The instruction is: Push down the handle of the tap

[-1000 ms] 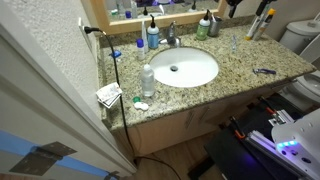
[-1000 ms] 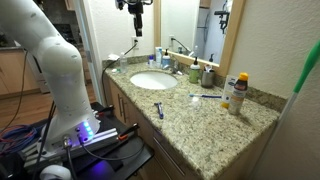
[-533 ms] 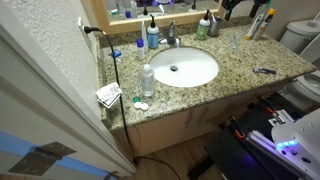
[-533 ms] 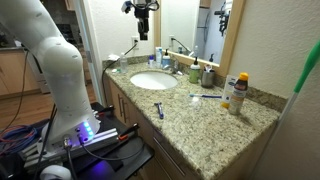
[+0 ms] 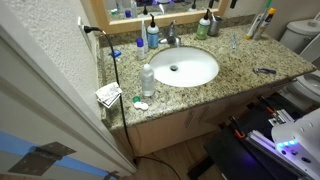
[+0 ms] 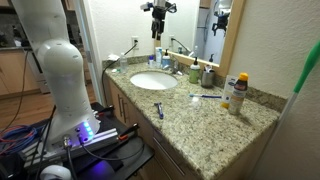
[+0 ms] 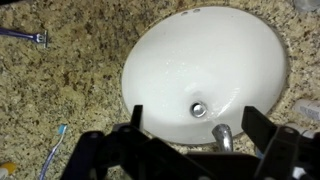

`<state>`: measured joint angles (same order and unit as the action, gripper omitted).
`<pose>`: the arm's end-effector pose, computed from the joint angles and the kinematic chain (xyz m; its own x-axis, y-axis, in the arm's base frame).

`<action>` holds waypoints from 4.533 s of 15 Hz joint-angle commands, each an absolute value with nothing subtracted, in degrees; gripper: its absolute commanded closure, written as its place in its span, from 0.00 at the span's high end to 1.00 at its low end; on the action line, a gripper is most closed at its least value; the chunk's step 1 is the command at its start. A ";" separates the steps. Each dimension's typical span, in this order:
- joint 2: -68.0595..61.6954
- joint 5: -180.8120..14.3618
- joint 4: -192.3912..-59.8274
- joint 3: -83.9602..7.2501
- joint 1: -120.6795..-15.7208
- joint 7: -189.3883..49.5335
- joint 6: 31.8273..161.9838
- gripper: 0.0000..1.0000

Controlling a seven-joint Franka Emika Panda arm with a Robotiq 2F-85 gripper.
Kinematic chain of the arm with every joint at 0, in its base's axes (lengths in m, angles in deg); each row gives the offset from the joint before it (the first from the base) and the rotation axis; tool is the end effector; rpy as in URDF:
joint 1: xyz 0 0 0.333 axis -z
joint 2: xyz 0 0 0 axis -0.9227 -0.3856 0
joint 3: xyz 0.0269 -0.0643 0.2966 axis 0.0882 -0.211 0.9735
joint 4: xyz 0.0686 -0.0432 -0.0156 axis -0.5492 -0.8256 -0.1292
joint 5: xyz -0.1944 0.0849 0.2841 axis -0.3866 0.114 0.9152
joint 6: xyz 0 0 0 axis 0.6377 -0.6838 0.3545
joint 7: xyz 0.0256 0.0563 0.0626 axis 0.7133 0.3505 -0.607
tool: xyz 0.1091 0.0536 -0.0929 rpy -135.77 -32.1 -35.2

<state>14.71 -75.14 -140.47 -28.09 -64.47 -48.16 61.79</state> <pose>0.4993 0.0429 0.4671 0.9064 -0.4020 -0.1297 -0.4088 -0.9122 -0.0292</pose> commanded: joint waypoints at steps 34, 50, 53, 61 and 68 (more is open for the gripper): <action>-22.73 -76.70 -111.71 -34.30 -73.88 -45.18 82.92 1.00; -22.55 -78.00 -112.58 -35.89 -74.95 -43.75 82.14 0.07; -23.38 -78.65 -111.80 -36.82 -74.98 -42.38 77.10 0.07; -25.15 -76.66 -114.22 -37.15 -73.63 -43.10 74.47 0.07; -25.42 -76.74 -117.43 -38.44 -74.22 -41.93 77.22 0.07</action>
